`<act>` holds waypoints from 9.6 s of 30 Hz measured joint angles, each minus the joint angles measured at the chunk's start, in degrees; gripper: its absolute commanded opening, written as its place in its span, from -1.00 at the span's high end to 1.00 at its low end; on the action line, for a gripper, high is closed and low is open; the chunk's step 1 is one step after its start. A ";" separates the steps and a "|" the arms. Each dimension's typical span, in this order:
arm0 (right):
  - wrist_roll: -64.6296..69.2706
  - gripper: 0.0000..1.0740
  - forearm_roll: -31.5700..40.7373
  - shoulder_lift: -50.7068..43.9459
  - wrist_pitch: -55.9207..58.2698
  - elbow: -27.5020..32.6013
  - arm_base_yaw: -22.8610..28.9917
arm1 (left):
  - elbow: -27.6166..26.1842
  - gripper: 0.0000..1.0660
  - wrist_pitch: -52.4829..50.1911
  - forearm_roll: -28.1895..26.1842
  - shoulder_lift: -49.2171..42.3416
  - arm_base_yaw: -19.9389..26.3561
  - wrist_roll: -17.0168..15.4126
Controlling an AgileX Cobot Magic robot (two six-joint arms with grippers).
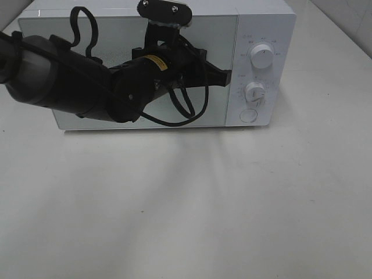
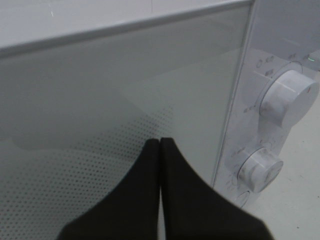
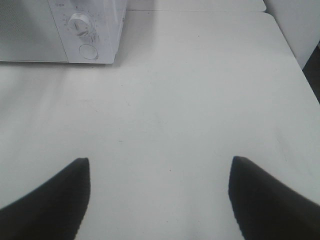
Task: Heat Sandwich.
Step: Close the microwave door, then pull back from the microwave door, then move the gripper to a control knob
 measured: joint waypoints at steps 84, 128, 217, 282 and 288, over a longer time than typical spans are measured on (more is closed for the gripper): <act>0.00 -0.37 0.00 0.00 0.00 0.00 0.00 | 25.10 -0.87 84.34 4.13 -55.86 38.73 -1.55; 0.00 -0.37 0.00 0.00 0.00 0.00 0.00 | 41.02 -0.87 92.82 15.01 -105.65 43.83 -8.02; 0.00 -0.37 -0.06 8.08 -12.78 -1.49 0.00 | 41.20 -0.87 92.02 13.01 -118.54 43.83 -10.20; -12.95 -0.37 15.07 65.32 -87.03 9.28 0.00 | 41.20 -0.87 92.02 13.01 -118.54 43.83 -10.20; -13.52 -0.37 17.48 65.32 -91.85 11.57 0.00 | 41.20 -0.87 92.02 13.01 -118.54 43.83 -10.20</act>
